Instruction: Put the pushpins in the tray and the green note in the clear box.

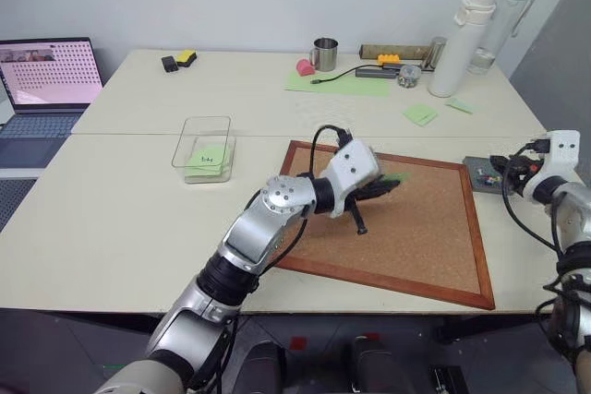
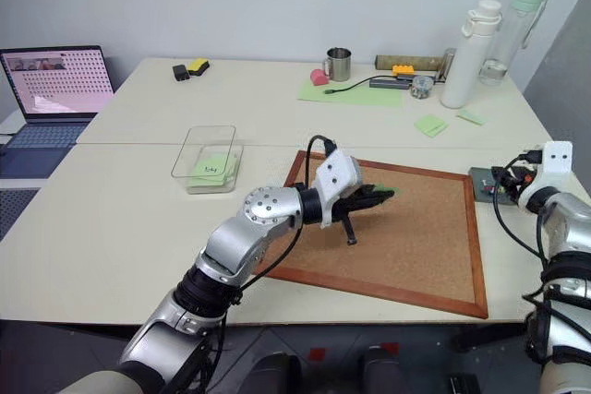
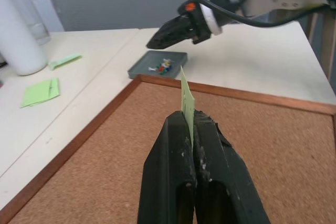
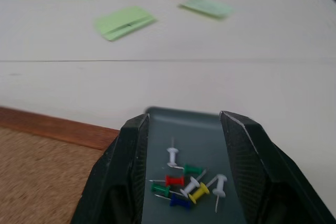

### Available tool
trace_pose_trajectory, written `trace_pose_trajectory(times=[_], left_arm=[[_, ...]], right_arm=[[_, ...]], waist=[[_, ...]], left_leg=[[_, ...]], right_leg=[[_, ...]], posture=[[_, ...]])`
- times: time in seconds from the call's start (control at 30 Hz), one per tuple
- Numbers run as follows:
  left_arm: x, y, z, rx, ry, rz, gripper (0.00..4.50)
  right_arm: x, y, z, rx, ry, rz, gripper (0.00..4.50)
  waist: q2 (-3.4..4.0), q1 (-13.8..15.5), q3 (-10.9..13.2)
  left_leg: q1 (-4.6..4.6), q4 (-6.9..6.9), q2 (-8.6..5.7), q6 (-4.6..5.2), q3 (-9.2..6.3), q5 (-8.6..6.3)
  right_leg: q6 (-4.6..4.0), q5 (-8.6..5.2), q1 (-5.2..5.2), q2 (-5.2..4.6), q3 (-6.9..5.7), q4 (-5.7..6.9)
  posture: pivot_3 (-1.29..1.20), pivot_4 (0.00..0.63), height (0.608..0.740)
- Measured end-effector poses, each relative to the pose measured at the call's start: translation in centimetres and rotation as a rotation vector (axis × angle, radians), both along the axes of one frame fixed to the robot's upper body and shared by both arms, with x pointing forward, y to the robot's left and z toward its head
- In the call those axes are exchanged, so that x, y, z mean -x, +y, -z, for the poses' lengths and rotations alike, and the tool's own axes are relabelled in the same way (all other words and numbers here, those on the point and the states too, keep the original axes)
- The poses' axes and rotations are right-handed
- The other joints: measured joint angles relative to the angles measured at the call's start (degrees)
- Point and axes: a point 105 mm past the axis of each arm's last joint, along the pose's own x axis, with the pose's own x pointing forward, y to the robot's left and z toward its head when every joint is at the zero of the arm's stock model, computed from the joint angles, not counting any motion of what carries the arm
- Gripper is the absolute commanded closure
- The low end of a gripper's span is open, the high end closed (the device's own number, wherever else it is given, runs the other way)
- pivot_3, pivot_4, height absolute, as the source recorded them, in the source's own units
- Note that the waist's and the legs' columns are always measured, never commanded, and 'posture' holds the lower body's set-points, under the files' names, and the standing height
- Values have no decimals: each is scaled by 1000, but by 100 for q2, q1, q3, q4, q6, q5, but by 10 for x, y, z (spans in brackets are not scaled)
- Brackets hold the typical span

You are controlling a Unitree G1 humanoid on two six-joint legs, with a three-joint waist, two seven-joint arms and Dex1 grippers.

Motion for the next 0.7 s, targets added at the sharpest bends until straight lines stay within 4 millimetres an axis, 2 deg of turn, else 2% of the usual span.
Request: trace_pose_trajectory(times=[0.07,0.1,0.17,0.2,0.23,0.33,0.43,0.53,0.7], left_arm=[[-16,15,-8,23,-5,-87,4500],[-29,29,-16,40,-17,-168,4500],[-58,69,-24,59,-32,-370,4500],[-73,95,-26,57,-47,-497,4500],[-76,100,-26,56,-49,-517,4500],[-99,161,-19,1,-75,-777,4500],[-111,200,-7,-59,-75,-944,4500],[-116,226,5,-107,-59,-1059,4500],[-118,243,18,-171,-67,-1160,4500]], right_arm=[[6,20,-9,58,-40,-116,2276],[16,36,-14,80,-68,-195,2276],[35,80,-21,87,-125,-357,2276],[47,103,-23,61,-143,-429,2276],[49,107,-24,59,-147,-440,2276],[80,165,-40,-54,-197,-590,2276],[105,211,-58,-121,-228,-711,2276],[121,237,-56,-111,-190,-787,2276],[123,240,-47,-101,-142,-770,2276]], waist=[[1,-24,-1],[3,-24,-1],[3,-35,-2],[7,-46,-1],[7,-41,-1],[3,-1,1],[-5,26,5],[-31,95,11],[-60,163,28]], left_leg=[[5,0,4,0,-2,0],[5,-2,4,0,-8,0],[6,-2,11,0,-26,0],[8,-2,9,0,-46,0],[6,-4,7,-1,-52,0],[0,3,3,-2,-66,0],[-2,7,3,-3,-67,1],[-6,8,0,-3,-70,1],[-12,10,1,-3,-67,1]], right_leg=[[1,-1,0,6,3,5],[7,-4,0,7,-2,11],[22,-13,-1,12,-11,21],[22,-13,-1,13,-10,24],[22,-13,-1,9,-15,25],[17,-10,0,0,-23,25],[14,-8,1,-7,-26,23],[1,0,3,-14,-34,18],[1,2,1,-16,-34,14]], posture=[[0,150,740],[0,150,740],[0,150,740],[0,150,740],[0,150,740],[0,150,740],[0,150,740],[0,150,740],[0,150,740]])
